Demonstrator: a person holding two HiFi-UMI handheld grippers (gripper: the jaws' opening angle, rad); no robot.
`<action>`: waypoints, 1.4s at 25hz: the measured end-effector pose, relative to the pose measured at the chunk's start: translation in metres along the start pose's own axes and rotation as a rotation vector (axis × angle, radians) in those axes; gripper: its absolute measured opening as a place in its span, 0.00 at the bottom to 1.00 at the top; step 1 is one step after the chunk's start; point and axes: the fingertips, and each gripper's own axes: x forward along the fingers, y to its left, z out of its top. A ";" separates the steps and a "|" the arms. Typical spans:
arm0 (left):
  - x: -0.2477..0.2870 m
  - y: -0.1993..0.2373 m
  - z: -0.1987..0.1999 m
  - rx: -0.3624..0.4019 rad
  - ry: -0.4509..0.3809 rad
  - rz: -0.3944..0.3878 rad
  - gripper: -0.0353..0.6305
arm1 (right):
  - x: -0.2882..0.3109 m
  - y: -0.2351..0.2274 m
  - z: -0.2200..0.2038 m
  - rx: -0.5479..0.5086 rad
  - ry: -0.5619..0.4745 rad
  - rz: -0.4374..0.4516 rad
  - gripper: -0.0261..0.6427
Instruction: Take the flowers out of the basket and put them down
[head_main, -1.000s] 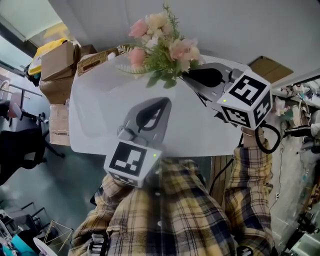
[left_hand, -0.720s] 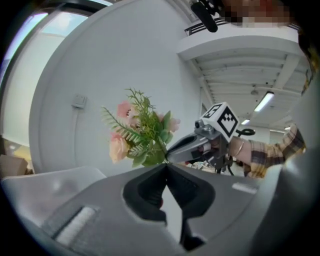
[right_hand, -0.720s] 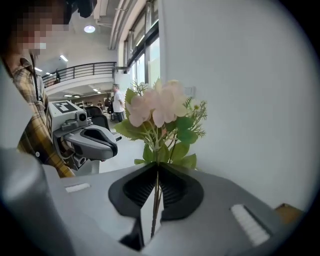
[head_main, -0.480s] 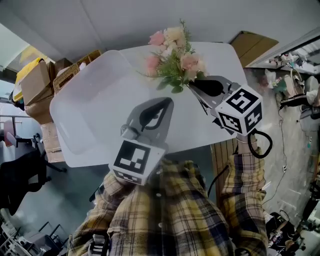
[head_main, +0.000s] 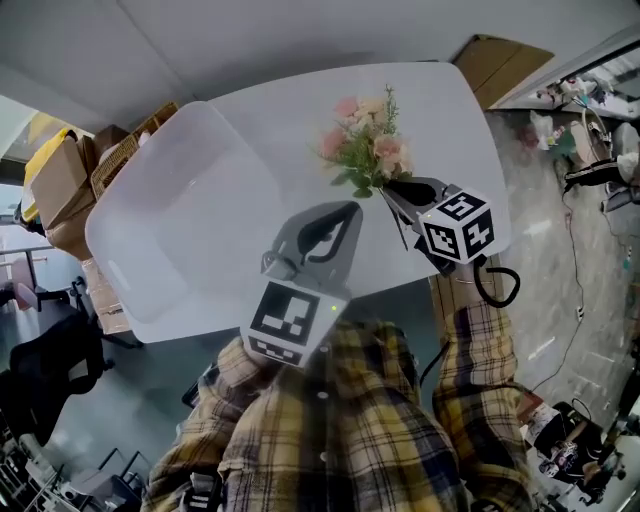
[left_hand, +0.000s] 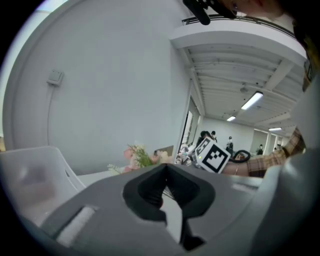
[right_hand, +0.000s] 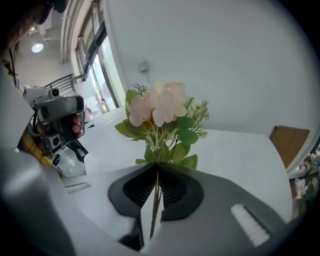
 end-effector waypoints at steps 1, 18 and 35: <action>0.005 0.000 -0.005 -0.002 0.008 0.001 0.06 | 0.005 -0.004 -0.009 0.019 0.004 0.001 0.07; 0.032 0.019 -0.061 -0.057 0.112 0.041 0.06 | 0.090 -0.029 -0.097 0.139 0.124 -0.046 0.09; 0.017 0.020 -0.048 -0.053 0.091 0.043 0.06 | 0.050 -0.016 -0.055 0.154 -0.044 -0.057 0.25</action>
